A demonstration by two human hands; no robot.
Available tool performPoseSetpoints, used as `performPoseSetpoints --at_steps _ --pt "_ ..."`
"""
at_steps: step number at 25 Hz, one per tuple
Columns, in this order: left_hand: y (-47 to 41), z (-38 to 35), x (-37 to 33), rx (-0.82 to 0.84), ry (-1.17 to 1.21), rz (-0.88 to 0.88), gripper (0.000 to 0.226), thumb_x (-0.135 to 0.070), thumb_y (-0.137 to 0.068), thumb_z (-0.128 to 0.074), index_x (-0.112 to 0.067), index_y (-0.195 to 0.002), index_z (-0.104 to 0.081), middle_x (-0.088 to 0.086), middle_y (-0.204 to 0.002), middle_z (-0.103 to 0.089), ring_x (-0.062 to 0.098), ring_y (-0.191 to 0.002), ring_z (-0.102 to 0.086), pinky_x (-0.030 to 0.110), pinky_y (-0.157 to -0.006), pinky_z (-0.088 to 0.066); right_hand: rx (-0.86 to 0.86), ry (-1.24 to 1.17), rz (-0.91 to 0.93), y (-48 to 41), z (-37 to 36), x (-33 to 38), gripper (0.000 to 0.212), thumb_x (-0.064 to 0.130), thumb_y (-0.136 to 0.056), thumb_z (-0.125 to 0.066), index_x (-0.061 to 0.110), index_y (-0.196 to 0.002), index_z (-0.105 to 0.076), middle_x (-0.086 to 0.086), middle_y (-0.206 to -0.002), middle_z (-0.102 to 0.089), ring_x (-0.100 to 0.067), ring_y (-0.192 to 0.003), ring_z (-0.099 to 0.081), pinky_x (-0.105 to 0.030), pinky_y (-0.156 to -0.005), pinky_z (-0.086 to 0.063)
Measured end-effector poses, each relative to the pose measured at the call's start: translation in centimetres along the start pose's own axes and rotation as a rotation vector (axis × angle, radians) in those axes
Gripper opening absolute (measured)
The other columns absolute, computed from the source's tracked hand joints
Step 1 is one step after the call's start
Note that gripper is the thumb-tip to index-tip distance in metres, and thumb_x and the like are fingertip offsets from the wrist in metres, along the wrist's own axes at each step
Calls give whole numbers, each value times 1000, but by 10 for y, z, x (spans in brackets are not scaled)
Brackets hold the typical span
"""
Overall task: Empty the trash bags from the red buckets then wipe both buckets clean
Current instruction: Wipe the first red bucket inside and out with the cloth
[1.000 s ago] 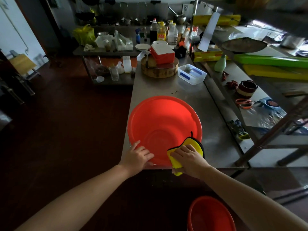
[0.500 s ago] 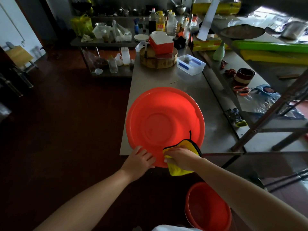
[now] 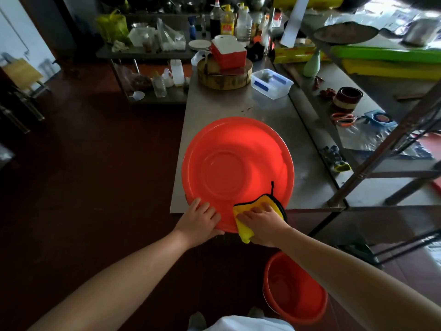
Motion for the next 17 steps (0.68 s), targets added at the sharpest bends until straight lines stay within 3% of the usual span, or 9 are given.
performPoseSetpoints --at_steps 4,8,11,14,17 --pt "-5 2 16 51 -98 -99 61 -67 -94 -40 -19 -123 -63 9 -108 -70 32 -104 -63 55 -105 -39 31 -73 53 -3 -2 -11 80 60 -90 -58 33 -158 -24 7 -159 -37 -22 -144 -35 -47 -116 -21" --pt "-6 -2 17 35 -129 -176 53 -66 -92 -49 -19 -108 -68 6 -95 -72 28 -89 -67 45 -92 -48 65 -208 50 -15 -1 -13 64 64 -98 -43 37 -155 -31 10 -159 -38 -19 -146 -34 -45 -117 -21" --pt "-2 -11 11 7 -101 -181 48 -63 -90 -56 -20 -105 -69 6 -95 -72 28 -89 -67 43 -91 -49 161 -265 -40 -33 0 -9 56 62 -103 -31 37 -152 -37 5 -157 -43 -24 -144 -38 -48 -117 -23" --pt "2 -12 8 9 -116 -143 46 -60 -88 -60 -19 -107 -69 9 -94 -71 31 -91 -67 45 -93 -49 105 -179 -224 -47 9 -3 60 66 -101 -20 33 -138 -53 -2 -142 -56 -29 -132 -49 -52 -109 -28" --pt "0 -11 6 -28 -85 -113 47 -60 -88 -59 -19 -110 -69 10 -95 -70 32 -91 -65 47 -91 -48 161 -228 -463 -45 3 7 77 73 -96 -15 24 -138 -55 -15 -146 -49 -39 -142 -32 -62 -115 -11"
Point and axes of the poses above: each hand's wrist, its own y-axis away from the middle knuckle, its own z-axis out of the back of the hand, x = y × z, the point moved 5 cm from there along -y, towards the middle knuckle
